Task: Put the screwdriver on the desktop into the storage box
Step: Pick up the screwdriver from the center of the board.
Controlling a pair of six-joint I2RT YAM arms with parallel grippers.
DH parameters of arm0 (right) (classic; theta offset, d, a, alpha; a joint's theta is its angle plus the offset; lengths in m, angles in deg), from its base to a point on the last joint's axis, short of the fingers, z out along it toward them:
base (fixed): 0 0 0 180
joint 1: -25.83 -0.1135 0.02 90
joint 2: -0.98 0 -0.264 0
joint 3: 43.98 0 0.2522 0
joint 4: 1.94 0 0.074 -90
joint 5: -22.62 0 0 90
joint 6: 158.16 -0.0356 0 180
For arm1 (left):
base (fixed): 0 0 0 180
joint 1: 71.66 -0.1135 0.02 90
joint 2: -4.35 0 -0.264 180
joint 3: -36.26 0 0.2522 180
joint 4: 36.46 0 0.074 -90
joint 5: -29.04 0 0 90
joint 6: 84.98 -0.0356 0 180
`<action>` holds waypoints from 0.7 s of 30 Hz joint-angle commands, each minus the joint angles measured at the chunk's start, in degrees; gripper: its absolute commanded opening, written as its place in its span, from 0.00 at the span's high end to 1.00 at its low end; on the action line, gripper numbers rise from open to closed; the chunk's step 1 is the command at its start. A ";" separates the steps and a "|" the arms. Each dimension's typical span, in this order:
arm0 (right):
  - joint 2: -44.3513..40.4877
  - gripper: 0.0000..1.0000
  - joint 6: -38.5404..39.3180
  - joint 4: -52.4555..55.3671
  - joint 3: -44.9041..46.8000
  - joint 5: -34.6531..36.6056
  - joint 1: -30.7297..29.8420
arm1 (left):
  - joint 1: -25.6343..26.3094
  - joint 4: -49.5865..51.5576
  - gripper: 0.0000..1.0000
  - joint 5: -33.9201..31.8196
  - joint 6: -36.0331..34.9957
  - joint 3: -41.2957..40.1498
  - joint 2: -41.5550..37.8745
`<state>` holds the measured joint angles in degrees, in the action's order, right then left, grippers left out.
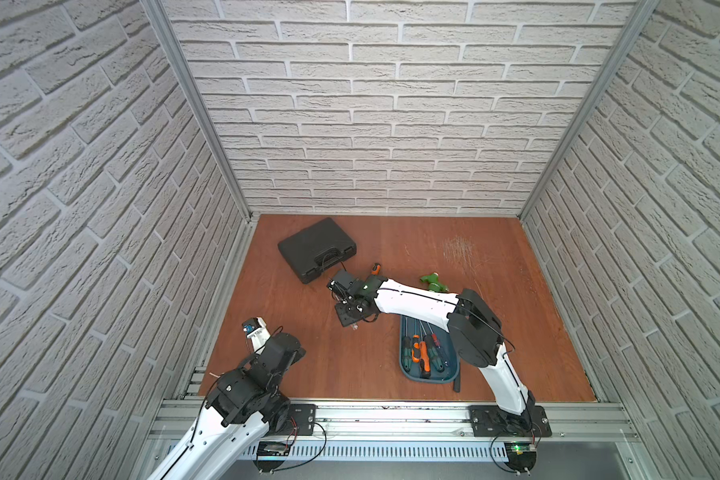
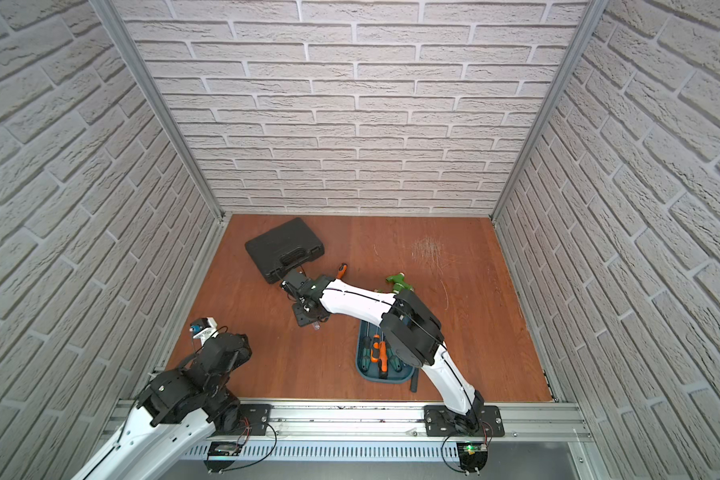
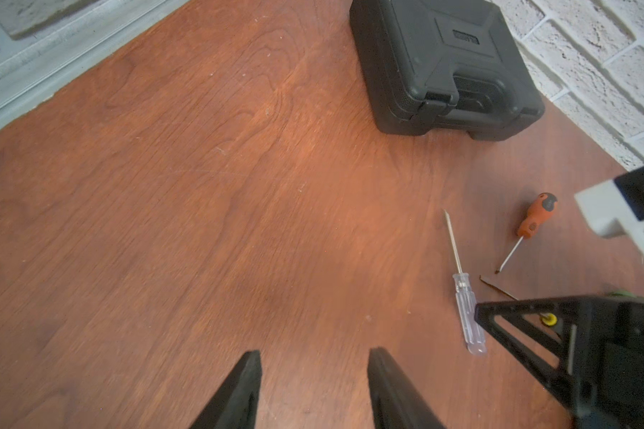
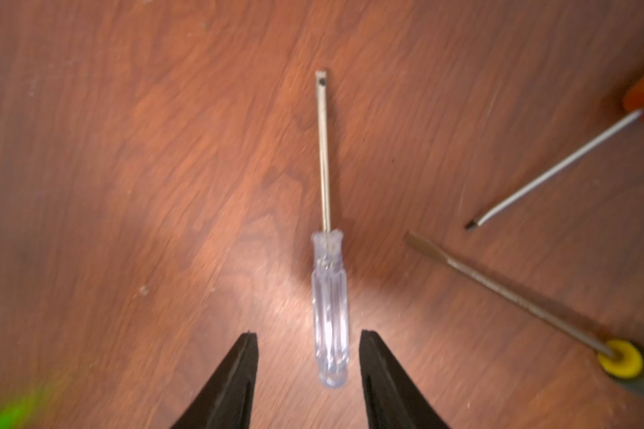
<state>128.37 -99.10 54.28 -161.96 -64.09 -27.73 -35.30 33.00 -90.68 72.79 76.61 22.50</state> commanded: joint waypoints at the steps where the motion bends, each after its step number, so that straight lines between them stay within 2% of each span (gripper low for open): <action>1: 2.34 0.51 3.09 4.48 -3.53 -2.18 0.47 | -0.95 -1.83 0.48 2.16 -2.14 -0.66 1.02; 7: 6.88 0.54 4.43 9.18 -9.31 -1.45 0.48 | -1.54 -3.62 0.48 3.37 -2.37 -1.19 2.48; 14: 10.39 0.60 5.10 12.78 -14.05 -0.39 0.15 | -2.28 -2.84 0.48 1.86 -5.34 -0.45 2.89; 18: 11.55 0.70 5.10 13.14 -14.84 -0.72 0.04 | -2.85 -3.30 0.48 2.11 -6.55 -0.22 3.64; 21: 12.09 0.73 4.82 13.77 -15.22 -0.48 0.02 | -3.01 -3.84 0.48 2.51 -6.59 -0.12 4.00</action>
<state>139.32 -94.32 66.28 -176.37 -64.94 -27.25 -37.88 30.94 -87.88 67.63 75.91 26.15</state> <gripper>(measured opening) 0.279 0.519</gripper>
